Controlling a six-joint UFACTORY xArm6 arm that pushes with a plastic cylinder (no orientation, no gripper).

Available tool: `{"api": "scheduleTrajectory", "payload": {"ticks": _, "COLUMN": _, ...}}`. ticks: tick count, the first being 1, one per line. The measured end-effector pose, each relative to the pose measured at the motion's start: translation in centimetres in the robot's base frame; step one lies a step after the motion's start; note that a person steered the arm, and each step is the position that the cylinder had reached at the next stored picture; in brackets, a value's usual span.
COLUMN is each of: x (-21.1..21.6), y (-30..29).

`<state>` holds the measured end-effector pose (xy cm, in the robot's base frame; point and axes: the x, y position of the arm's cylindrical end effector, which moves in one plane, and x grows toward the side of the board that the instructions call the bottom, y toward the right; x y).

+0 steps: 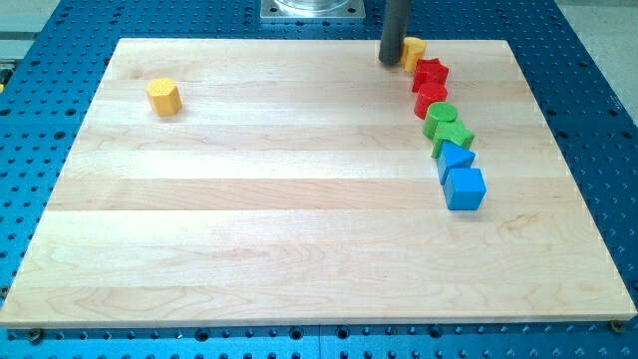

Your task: Put the yellow heart at the top right side of the red star

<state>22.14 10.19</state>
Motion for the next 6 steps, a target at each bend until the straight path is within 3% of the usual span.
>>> {"api": "scheduleTrajectory", "payload": {"ticks": 6, "x": 0.0, "y": 3.8}}
